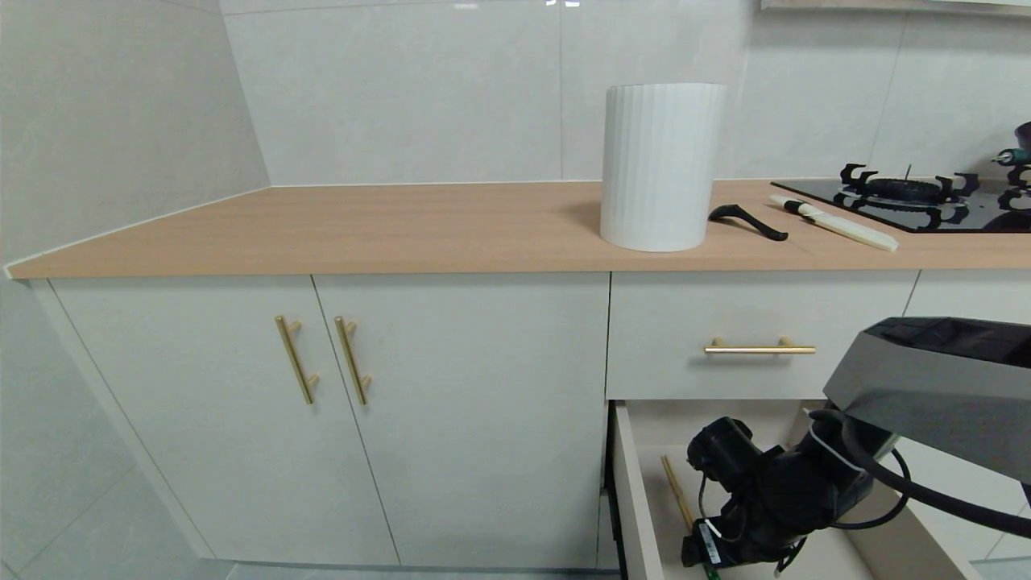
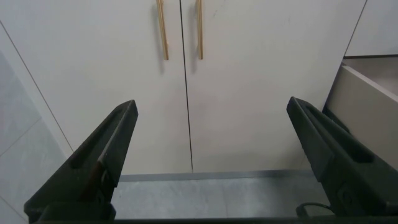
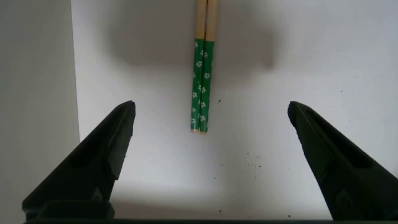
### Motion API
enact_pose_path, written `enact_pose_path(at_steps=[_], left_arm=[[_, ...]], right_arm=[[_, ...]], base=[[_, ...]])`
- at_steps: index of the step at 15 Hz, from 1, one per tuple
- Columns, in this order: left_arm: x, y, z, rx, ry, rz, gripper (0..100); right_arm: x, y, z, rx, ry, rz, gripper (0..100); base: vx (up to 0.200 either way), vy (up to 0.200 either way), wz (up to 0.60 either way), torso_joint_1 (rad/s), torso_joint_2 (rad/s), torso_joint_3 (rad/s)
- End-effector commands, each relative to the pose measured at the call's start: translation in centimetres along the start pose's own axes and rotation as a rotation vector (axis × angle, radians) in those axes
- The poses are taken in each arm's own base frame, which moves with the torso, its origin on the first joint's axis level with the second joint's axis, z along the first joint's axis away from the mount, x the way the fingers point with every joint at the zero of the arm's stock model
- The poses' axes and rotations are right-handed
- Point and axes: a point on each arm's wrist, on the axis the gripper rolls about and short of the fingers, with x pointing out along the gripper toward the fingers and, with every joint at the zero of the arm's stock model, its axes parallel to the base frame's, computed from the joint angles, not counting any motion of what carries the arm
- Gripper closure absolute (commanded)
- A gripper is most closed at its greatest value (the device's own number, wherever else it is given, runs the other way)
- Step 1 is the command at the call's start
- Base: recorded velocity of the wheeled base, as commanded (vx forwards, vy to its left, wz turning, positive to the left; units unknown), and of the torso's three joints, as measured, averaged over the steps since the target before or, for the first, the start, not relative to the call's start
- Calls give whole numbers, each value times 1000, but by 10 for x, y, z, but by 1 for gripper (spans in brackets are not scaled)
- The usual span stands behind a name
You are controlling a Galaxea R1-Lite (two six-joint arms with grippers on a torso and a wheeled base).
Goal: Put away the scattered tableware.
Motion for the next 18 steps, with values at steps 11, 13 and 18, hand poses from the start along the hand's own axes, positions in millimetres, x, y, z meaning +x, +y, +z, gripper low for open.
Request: enact_pose_path(at_steps=[11,13,18], left_arm=[[0,0,0,0,1,0,0],[0,0,0,0,1,0,0],[0,0,0,0,1,0,0]], right_arm=[[-155,-67,28,219,-451,61,0],[-173,-75,25,204,-499,52,0],[-194,-77,19,204,-558,62,0]], base=[[0,0,0,0,0,0],[0,0,0,0,0,0],[0,0,0,0,0,0]])
